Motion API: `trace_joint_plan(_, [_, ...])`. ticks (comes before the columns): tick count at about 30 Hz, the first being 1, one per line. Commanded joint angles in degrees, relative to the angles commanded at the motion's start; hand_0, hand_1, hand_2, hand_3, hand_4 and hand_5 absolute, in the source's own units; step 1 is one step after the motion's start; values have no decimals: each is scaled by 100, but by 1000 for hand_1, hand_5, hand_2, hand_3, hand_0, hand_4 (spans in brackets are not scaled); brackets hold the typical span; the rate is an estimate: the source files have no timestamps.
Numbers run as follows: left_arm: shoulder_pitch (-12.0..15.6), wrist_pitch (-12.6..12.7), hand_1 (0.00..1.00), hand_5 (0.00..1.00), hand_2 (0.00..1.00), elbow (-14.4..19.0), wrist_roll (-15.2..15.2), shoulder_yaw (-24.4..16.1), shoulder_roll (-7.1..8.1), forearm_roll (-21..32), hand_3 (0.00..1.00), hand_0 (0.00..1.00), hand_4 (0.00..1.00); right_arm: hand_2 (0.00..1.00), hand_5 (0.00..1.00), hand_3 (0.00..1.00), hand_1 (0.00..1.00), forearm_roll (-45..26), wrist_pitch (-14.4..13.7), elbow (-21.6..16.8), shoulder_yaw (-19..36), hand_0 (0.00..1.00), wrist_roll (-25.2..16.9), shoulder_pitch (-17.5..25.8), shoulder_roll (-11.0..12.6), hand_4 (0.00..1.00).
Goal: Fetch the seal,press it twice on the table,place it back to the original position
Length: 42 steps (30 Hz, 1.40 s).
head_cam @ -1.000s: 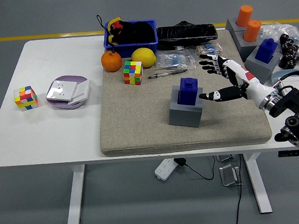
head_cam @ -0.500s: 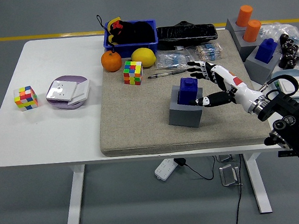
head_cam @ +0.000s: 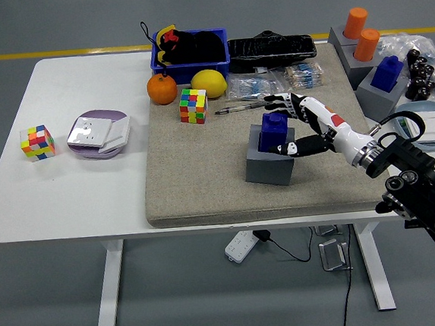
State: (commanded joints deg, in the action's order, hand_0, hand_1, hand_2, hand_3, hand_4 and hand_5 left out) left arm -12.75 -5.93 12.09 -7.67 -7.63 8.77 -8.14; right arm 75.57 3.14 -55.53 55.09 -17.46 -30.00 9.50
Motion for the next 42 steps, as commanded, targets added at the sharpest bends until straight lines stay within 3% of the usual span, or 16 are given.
trace_joint_plan(14, [-14, -3, 812, 414, 785, 7, 4, 39, 23, 5, 834, 811, 786, 730, 2, 786, 703, -90, -207, 220, -273, 754, -140, -75, -40, 878])
trace_joint_plan(15, [-17, -2, 812, 413, 785, 5, 4, 46, 26, 10, 834, 811, 786, 667, 2, 746, 631, -91, -225, 227, -281, 676, -148, -79, -40, 794])
trace_joint_plan(20, [-26, -4, 812, 413, 785, 9, 5, 49, 32, 5, 834, 811, 786, 667, 2, 746, 631, -73, -374, 263, -320, 676, -197, -91, -44, 794])
trace_joint_plan(21, [-26, -5, 812, 411, 786, 9, 4, 52, 31, 7, 834, 811, 786, 515, 2, 615, 486, -64, -401, 268, -329, 561, -203, -91, -45, 713])
trace_joint_plan(26, [-21, -10, 812, 411, 786, 10, 1, 61, 30, 8, 834, 811, 786, 515, 2, 615, 486, 19, -508, 292, -353, 561, -184, -91, -50, 713])
trace_joint_plan(27, [-19, -11, 812, 414, 784, 9, 1, 63, 30, 9, 834, 812, 787, 414, 2, 464, 394, 23, -525, 298, -359, 477, -187, -91, -51, 679])
trace_joint_plan(36, [-15, -13, 812, 412, 785, 7, 2, 52, 24, 3, 834, 811, 786, 391, 2, 424, 372, -138, -780, 318, -360, 459, -356, -88, -53, 675])
trace_joint_plan(42, [-11, -13, 813, 412, 786, 1, 3, 37, 14, 5, 834, 812, 787, 388, 2, 417, 367, -85, -734, 13, -139, 457, -301, -14, 22, 662])
